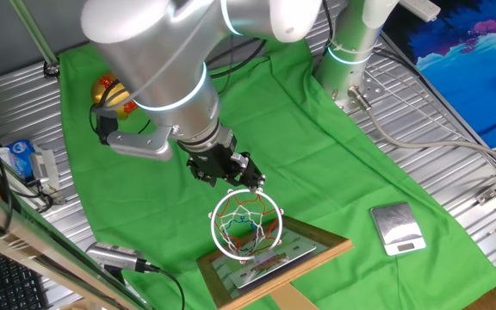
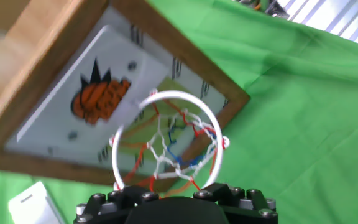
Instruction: Grab a basketball, release it and shoot it into the basket
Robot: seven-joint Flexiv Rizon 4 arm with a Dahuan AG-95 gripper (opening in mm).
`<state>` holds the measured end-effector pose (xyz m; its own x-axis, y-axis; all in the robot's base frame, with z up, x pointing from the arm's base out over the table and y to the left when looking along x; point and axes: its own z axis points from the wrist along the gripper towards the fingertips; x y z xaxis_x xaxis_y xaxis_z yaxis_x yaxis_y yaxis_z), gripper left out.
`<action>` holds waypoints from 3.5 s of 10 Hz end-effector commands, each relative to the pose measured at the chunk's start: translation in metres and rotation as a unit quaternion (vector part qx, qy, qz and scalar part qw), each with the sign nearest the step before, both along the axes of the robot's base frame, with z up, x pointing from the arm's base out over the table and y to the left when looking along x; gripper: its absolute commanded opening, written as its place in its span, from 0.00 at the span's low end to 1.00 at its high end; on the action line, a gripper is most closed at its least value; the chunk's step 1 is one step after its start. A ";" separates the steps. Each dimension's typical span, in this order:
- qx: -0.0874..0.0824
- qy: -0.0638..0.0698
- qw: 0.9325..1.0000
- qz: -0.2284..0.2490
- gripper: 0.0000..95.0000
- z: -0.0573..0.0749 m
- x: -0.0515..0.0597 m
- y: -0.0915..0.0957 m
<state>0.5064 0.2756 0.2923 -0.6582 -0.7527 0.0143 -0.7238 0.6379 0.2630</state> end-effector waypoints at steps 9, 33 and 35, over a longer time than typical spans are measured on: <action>-0.010 -0.010 1.000 0.015 0.80 0.000 -0.001 -0.001; -0.050 -0.014 0.995 -0.084 0.00 0.000 -0.001 -0.001; -0.057 -0.016 0.994 -0.089 0.00 0.000 -0.001 -0.001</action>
